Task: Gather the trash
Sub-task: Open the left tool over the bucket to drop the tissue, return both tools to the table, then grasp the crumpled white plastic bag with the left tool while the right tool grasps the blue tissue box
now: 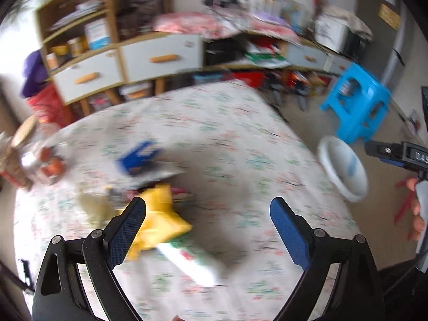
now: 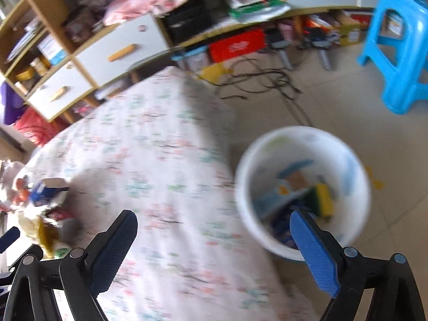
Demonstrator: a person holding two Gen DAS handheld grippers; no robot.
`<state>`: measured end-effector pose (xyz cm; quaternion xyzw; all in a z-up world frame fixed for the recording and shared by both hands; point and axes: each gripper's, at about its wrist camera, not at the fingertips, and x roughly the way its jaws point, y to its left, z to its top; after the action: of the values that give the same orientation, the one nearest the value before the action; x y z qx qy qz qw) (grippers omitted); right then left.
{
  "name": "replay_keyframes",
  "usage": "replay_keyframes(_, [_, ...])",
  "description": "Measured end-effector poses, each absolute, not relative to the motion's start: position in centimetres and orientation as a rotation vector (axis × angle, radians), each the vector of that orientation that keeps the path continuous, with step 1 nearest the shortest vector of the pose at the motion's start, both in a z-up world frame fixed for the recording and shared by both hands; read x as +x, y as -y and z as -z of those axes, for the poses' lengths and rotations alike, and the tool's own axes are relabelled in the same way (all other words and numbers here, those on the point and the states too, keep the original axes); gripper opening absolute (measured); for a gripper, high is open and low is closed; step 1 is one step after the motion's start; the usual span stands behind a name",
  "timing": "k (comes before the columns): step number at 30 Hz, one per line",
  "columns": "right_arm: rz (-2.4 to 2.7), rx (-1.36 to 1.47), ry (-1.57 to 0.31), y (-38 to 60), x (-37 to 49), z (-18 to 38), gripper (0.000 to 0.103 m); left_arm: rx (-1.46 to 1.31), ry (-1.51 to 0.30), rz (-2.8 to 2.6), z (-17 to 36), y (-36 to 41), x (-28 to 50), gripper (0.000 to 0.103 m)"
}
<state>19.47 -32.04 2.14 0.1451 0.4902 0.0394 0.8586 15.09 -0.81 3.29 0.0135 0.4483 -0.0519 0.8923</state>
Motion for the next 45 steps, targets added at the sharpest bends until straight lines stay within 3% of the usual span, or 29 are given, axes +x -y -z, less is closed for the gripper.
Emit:
replay_keyframes(3, [-0.115, 0.272, -1.040, 28.7, 20.8, -2.0, 0.096, -0.015, -0.897, 0.032, -3.2, -3.3, 15.1, 0.103])
replay_keyframes(13, [-0.168, 0.160, -1.028, 19.5, 24.4, -0.6, 0.096, -0.125, -1.004, -0.051, 1.0, -13.0, 17.7, 0.103])
replay_keyframes(16, [-0.178, 0.141, -1.015, 17.7, 25.2, -0.2, 0.103, -0.120, -1.039, -0.076, 2.0, -14.2, 18.5, 0.103])
replay_keyframes(19, [-0.198, 0.157, -1.010, 16.3, 26.0, 0.1, 0.103, -0.213, -1.073, -0.054, 3.1, -15.4, 19.2, 0.102])
replay_keyframes(25, [-0.286, 0.186, -1.006, 12.9, 27.0, 0.4, 0.103, -0.322, -1.119, 0.014, 4.9, -15.7, 20.4, 0.072])
replay_keyframes(27, [-0.332, 0.200, -1.026, 11.6, 27.2, 0.7, 0.103, -0.359, -1.127, 0.031, 5.4, -15.7, 20.7, 0.053])
replay_keyframes(30, [-0.390, 0.200, -1.049, 9.7, 27.5, 1.3, 0.103, -0.410, -1.134, 0.028, 6.0, -16.3, 21.1, 0.037])
replay_keyframes(35, [-0.432, 0.131, -1.037, 6.8, 27.2, 1.7, 0.103, -0.442, -1.112, 0.017, 5.3, -17.1, 20.8, 0.025])
replay_keyframes(45, [-0.453, 0.065, -1.042, 4.3, 27.5, 3.0, 0.103, -0.409, -1.065, -0.031, 3.3, -19.4, 18.9, 0.024])
